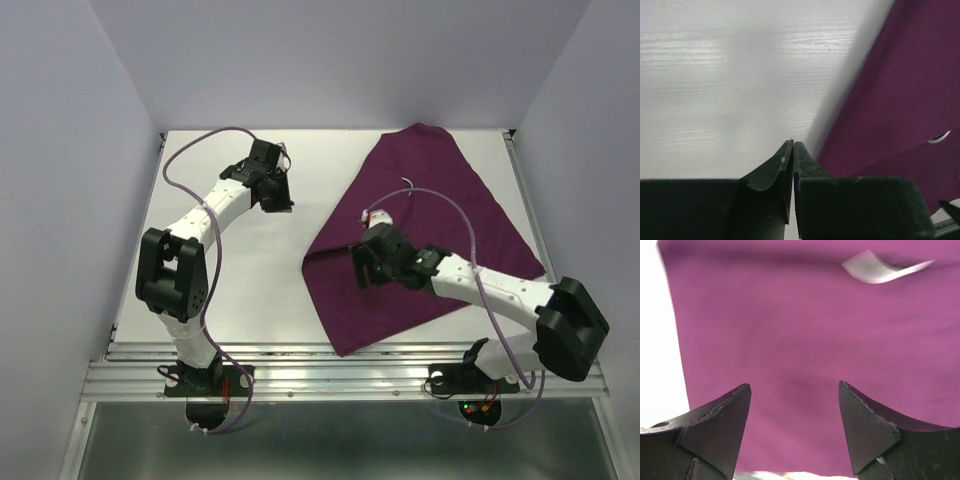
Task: Prepare the surgical pack
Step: Pack the surgical kit at the center of the board.
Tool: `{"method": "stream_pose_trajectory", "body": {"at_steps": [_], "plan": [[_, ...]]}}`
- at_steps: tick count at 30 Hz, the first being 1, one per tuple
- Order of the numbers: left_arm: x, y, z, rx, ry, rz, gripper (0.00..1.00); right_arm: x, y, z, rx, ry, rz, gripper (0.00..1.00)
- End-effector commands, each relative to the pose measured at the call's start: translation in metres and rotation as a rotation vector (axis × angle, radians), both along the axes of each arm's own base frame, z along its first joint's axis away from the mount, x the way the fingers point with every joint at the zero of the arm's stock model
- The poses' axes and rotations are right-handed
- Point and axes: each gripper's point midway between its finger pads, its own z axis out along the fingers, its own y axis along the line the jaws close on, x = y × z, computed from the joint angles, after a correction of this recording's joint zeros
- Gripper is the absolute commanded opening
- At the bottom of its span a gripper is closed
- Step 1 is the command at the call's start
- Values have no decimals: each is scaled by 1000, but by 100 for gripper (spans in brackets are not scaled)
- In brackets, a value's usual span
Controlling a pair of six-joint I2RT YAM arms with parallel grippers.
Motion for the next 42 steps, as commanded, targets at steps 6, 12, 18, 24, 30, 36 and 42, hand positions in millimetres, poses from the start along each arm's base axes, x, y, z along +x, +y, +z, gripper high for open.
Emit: {"method": "stream_pose_trajectory", "body": {"at_steps": [6,12,18,24,30,36,42], "plan": [[-56,-7,-3,-15,28,-47,26,115,-97,47,254,-81,-447,70],[-131,-36,-19,-36,95,-173,34,156,-145,16,373,0,-609,45],[-183,-45,-49,-53,201,-247,52,184,-149,-1,313,9,-562,46],[-200,-50,-58,-44,222,-281,56,196,-140,-10,332,18,-520,33],[-201,-53,-60,-50,227,-270,55,203,-134,-22,346,47,-513,29],[-198,-51,-61,-39,225,-260,54,207,-126,-30,381,73,-496,23],[-197,-53,-67,-27,244,-257,45,207,-124,-28,401,66,-506,14]]}}
